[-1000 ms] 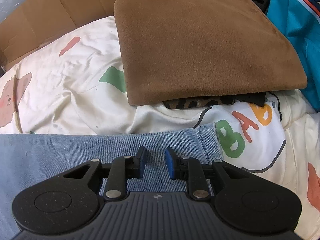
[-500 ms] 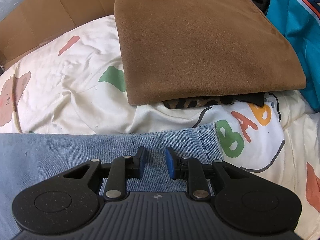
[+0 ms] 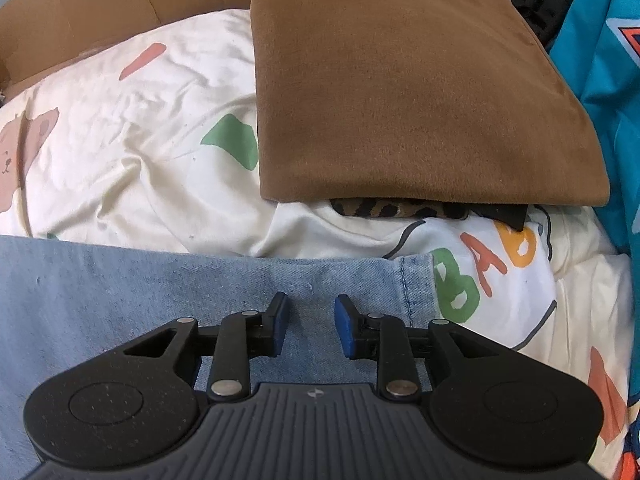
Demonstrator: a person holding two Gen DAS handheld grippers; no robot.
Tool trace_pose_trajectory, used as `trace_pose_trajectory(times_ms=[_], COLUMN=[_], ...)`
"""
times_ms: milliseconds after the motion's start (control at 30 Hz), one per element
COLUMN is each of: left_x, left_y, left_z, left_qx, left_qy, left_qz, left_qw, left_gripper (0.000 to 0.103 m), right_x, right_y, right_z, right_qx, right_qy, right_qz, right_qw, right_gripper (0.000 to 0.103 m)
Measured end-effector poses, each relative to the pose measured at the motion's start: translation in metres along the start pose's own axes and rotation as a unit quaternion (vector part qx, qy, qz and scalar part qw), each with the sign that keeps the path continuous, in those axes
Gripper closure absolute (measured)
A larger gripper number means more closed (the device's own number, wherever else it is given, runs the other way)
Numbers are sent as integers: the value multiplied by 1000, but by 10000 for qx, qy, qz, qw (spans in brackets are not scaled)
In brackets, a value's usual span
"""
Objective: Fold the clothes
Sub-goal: 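Close the left tool on the elastic waistband and hold it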
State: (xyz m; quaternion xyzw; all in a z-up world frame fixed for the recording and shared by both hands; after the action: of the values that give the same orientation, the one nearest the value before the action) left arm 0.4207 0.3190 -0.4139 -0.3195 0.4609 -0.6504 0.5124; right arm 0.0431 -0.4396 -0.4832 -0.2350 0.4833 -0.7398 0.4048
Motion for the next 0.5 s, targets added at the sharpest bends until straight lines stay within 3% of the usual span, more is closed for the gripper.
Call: trace_pose_trajectory(times_ms=[267, 500], left_x=[-7, -30], left_y=[-34, -47], left_z=[2, -25], left_qx=[16, -66], left_qy=[-137, -213], left_qz=[170, 370], left_qw=[9998, 9991], left_gripper=[99, 98], right_x=[-1, -3], right_y=[-1, 0], right_z=[0, -2], right_qx=[-31, -29], right_qy=[-40, -51], right_qz=[-44, -91], right_qw=[10000, 9999], right_gripper=[70, 70])
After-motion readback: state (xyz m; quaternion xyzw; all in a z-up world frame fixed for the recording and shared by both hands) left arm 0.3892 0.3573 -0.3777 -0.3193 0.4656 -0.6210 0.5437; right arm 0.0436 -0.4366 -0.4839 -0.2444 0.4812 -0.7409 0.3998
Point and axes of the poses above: each gripper's, at about its wrist camera, not at the fingertips, and y roughly the way its jaws point, x to its right, z to its top, the point moved 7 cm from there along y, roughly the way its jaws point, and after that the axes turned 9 degrees about y, right-handed, at the moved point
